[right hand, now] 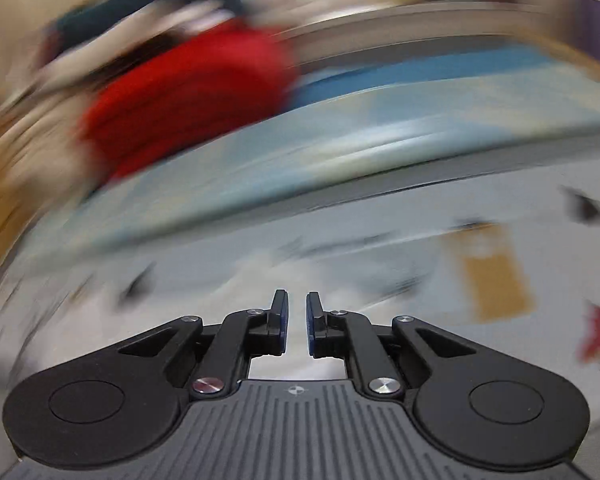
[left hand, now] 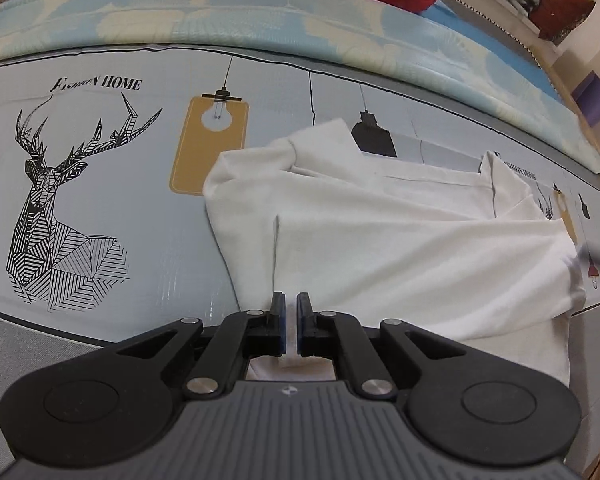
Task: Fold small clothes
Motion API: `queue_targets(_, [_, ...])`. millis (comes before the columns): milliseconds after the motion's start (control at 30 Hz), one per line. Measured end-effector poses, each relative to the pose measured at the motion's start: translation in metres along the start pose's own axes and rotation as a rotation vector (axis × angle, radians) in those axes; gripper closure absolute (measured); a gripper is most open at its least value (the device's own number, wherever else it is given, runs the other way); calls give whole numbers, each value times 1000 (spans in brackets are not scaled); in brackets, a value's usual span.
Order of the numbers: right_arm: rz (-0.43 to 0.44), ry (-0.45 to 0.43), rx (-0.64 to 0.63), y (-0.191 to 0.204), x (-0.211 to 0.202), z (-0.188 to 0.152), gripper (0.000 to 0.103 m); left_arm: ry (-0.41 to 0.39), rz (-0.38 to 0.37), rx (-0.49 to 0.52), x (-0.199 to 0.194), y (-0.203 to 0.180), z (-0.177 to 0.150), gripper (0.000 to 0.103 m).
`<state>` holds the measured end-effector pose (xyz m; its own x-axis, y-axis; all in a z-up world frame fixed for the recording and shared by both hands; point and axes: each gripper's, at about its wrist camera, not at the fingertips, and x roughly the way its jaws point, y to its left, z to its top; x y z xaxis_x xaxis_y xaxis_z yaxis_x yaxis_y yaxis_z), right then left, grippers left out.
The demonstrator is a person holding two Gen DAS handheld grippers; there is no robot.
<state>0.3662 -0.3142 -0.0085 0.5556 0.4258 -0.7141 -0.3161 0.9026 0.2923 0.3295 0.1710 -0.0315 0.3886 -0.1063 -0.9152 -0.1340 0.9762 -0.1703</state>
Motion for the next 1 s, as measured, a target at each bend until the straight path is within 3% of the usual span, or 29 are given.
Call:
queue_targets(67, [-148,198,-58,-8,28,-27,95,2,5,0,1,1,-1,98])
queue_targets(100, [-188,231,-36,-20,34,-39,99,4,8,-4,2,3,-2,98])
queue_targets(167, [-150,201,66,-34,23,-37,100,3,5,-11,2,5,-3,98])
queue_targets(233, [-189,151,41,-31,9,-30,100,-3,-6,-4,1,6,-3,98])
queue_targets(300, [-133,110,21,-24,-3,-30,94,-8,-37,-1,0,6,-4,98])
queue_targets(367, [-73,159,15,-25,2,-38,94,5,-87,0,5,6,-7,98])
queue_targets(400, [-88,210,-10,-25,10,-44,95,20,-94,10,11,7,-10,98])
queue_targets(433, [-126,256,-48,-26,18,-53,103,47,-71,23,21,8,-14,98])
queue_targets(500, [-108,244,6,-30,18,-55,103,85,40,68,39,11,-26,99])
queue_targets(600, [-114,209,84,-34,7,-51,103,42,21,30,25,11,-25,100])
queue_targets(700, [-138,205,95,-33,0,-58,103,-72,-76,46,4,7,-33,96])
queue_targets(733, [-153,214,118,-34,-4,-62,103,-35,-50,68,11,5,-39,96])
queue_targets(767, [-171,230,142,-34,-8,-66,103,42,34,102,25,4,-50,97])
queue_targets(867, [-288,245,156,-28,-26,-81,87,-13,81,136,5,-8,-62,96])
queue_targets(1000, [-290,175,156,-10,-71,-94,81,-147,25,113,-53,-21,-79,95])
